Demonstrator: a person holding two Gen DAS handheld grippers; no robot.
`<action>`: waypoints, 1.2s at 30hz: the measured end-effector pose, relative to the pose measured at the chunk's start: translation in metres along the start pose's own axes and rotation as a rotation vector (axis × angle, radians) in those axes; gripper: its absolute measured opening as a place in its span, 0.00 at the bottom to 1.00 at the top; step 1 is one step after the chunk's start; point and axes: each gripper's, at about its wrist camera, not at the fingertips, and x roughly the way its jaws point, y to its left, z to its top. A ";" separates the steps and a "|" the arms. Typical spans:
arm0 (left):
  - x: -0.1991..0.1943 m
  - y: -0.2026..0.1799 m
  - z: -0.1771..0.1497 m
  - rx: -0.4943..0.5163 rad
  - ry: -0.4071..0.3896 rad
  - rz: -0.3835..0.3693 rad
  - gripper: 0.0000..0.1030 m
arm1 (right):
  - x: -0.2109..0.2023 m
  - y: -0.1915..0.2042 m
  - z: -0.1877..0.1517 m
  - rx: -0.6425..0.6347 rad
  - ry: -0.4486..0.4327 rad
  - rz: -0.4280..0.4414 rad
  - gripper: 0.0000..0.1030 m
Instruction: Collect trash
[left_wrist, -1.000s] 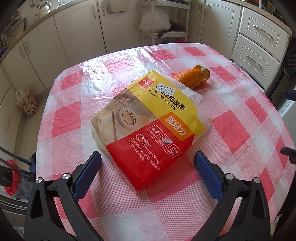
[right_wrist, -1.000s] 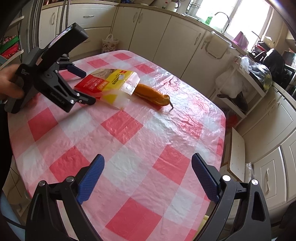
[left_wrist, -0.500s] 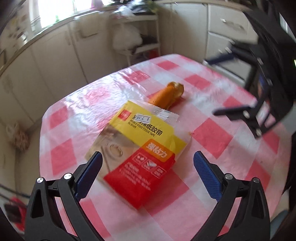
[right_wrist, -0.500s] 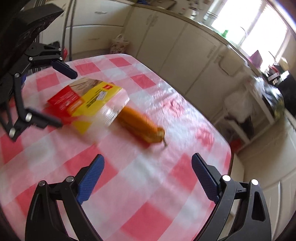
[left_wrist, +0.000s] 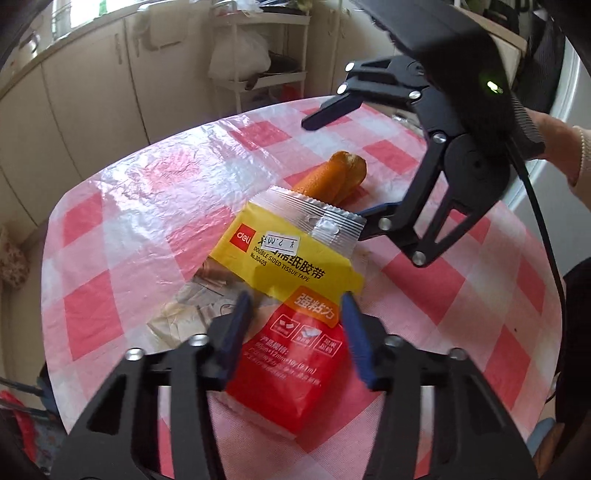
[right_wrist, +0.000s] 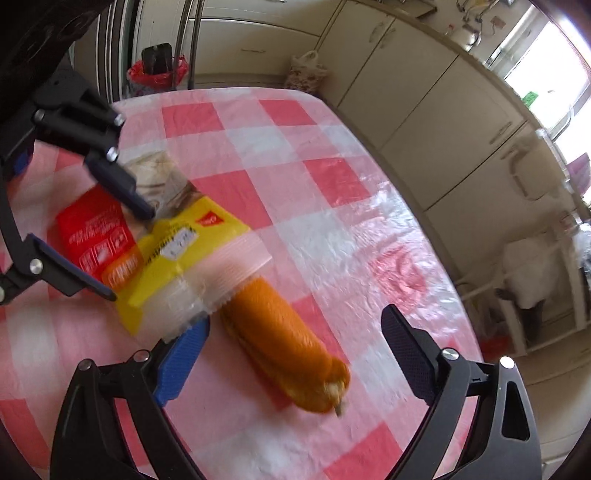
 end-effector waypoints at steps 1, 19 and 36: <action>-0.001 0.001 -0.001 -0.008 -0.001 -0.007 0.41 | 0.001 -0.002 0.000 0.017 0.006 0.030 0.78; 0.006 0.030 0.007 0.078 0.135 0.055 0.92 | -0.036 0.027 -0.040 0.239 0.032 0.134 0.25; -0.066 -0.047 -0.042 -0.069 0.040 -0.036 0.07 | -0.154 0.083 -0.122 0.500 -0.076 0.032 0.25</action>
